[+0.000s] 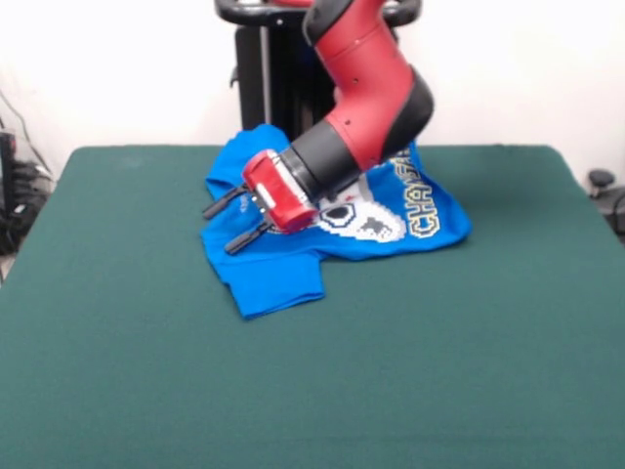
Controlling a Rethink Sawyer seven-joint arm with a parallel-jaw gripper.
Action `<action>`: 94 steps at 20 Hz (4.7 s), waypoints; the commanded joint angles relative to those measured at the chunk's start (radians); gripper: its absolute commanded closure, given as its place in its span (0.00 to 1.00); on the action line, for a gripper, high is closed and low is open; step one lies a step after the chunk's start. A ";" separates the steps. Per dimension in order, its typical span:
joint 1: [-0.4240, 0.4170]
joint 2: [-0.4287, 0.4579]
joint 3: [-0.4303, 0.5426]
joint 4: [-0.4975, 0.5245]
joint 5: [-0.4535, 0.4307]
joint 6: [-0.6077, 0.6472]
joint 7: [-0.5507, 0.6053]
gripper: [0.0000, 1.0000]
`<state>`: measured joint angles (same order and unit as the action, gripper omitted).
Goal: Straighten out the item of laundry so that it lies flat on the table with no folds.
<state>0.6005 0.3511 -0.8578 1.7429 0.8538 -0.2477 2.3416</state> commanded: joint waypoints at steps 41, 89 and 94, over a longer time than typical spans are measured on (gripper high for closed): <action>-0.411 -0.876 0.523 0.160 -0.648 0.372 0.058 0.00; -0.534 -0.728 0.931 0.594 -0.558 -0.098 0.320 0.00; -0.509 -0.735 0.886 0.602 -0.526 -0.085 0.297 0.00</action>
<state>0.0497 -0.4516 0.0014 2.3363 0.2636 -0.2971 2.3871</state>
